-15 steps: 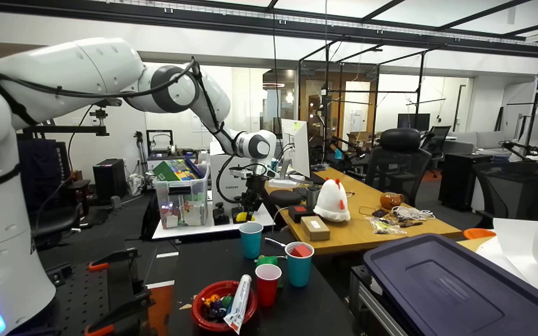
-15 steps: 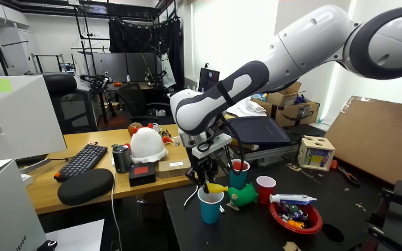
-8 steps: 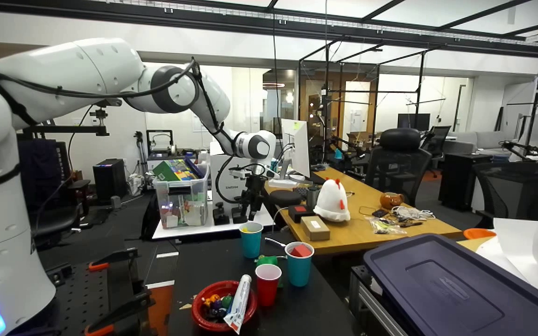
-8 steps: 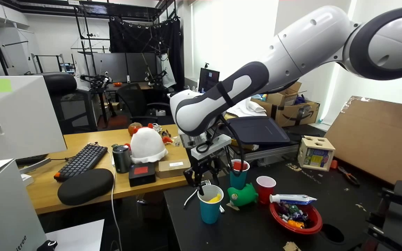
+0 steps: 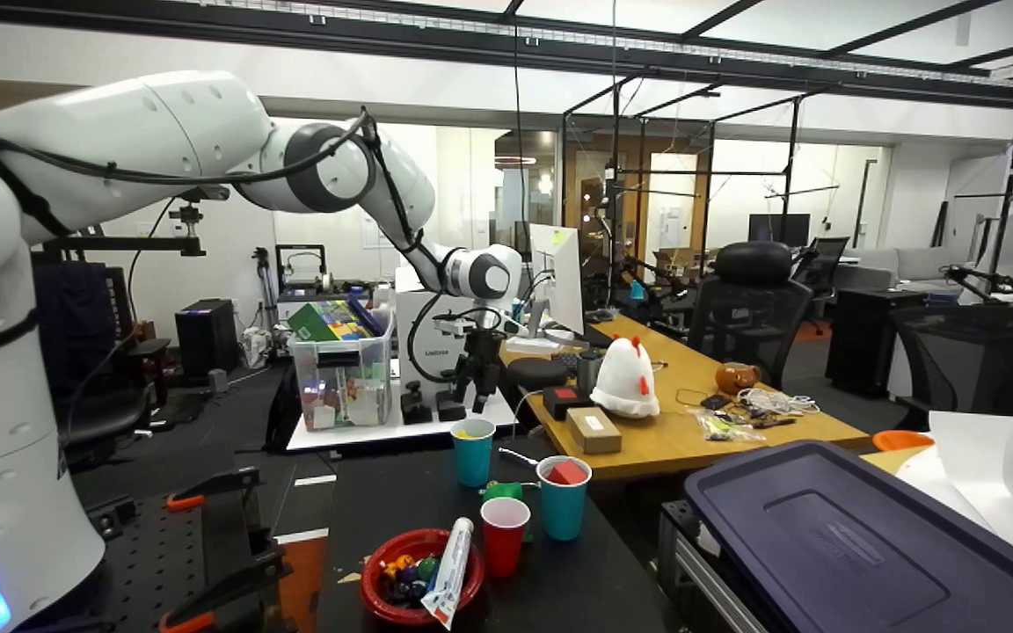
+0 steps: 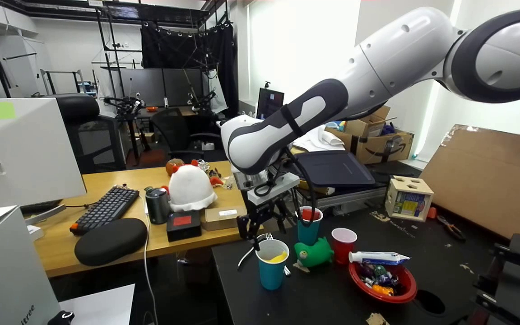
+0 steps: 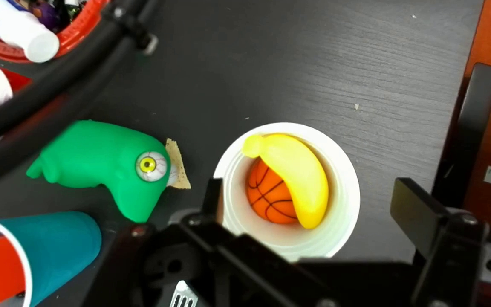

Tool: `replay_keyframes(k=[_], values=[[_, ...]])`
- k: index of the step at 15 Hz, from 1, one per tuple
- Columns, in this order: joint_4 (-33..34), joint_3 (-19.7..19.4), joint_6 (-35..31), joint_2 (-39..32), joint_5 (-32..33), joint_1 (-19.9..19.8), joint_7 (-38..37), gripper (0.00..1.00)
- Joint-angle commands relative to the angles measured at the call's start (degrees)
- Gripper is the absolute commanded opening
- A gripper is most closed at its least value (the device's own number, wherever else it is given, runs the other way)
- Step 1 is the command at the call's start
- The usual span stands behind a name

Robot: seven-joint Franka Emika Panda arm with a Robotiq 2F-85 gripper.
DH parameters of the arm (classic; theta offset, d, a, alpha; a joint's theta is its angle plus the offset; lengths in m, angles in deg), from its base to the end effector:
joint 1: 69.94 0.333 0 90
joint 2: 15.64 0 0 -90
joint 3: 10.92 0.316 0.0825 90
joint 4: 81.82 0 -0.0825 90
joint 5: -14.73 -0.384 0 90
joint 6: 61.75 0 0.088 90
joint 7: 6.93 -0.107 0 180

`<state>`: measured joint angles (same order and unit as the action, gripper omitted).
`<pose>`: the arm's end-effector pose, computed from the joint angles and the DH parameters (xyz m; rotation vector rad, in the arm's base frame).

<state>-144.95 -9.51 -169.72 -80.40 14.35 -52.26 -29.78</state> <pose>0.6828 0.2317 0.0920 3.0010 -0.1186 -0.5086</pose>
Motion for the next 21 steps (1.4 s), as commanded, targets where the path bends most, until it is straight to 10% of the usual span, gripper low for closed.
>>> replay_keyframes(k=[1, 21], values=[[-4.3, 0.7, -0.6, 4.3, -1.5, -2.3, 1.5, 1.00], [-43.9, 2.7, -9.9, 42.7, -3.9, -15.2, 26.4, 1.00]])
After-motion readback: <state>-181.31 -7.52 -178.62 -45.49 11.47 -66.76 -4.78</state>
